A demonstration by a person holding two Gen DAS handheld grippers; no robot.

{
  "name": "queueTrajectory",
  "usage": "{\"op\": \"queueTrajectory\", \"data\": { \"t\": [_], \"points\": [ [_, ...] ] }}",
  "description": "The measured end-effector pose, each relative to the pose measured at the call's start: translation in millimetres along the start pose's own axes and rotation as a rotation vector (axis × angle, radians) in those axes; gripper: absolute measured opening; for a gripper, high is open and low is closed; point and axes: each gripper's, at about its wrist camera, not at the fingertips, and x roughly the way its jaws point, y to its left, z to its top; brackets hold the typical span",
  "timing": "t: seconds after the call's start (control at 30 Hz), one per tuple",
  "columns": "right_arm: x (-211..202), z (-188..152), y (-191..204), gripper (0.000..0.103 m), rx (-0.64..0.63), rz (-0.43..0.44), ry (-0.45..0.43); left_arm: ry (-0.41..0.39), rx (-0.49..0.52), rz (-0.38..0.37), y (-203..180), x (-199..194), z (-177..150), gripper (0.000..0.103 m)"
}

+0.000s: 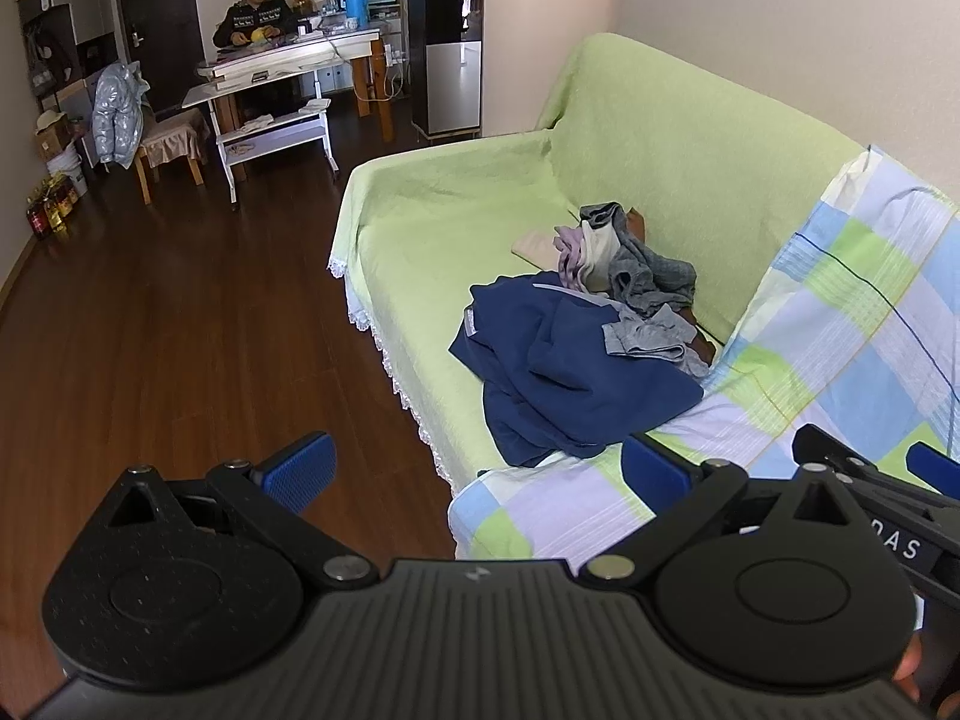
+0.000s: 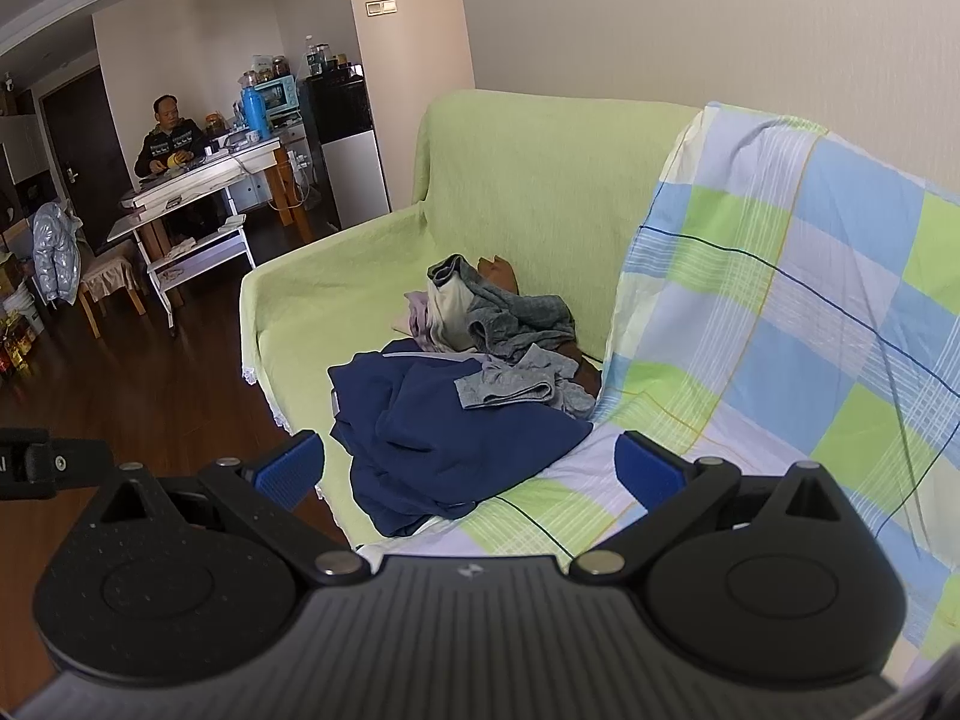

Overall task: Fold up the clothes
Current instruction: 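Move both grippers toward the clothes pile on the sofa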

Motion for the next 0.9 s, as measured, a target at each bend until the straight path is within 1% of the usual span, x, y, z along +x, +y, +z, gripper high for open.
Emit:
{"op": "queueTrajectory", "data": {
  "t": [0.17, 0.43, 0.6, 0.7, 0.9],
  "points": [
    [-0.4, 0.5, -2.6, 0.102, -0.004, 0.005, -0.004, -0.011, -0.006, 0.003, -0.9, -3.8, -1.2, 0.102],
    [-4.2, -2.2, -7.8, 0.102, -0.007, 0.023, 0.009, 0.004, -0.014, 0.027, -0.1, -5.0, -7.5, 0.102],
    [-0.6, -3.0, -10.2, 0.102, -0.008, 0.02, 0.029, 0.023, -0.017, 0.035, -2.2, 0.6, -7.0, 0.102],
    [1.0, -4.2, -7.9, 0.102, -0.011, 0.019, 0.037, 0.027, -0.012, 0.033, -0.1, 2.6, -12.6, 0.102],
    [15.2, -0.2, -7.4, 0.102, -0.007, 0.005, 0.048, 0.039, 0.003, 0.019, -4.2, 21.8, 0.0, 0.102]
  ]
}}
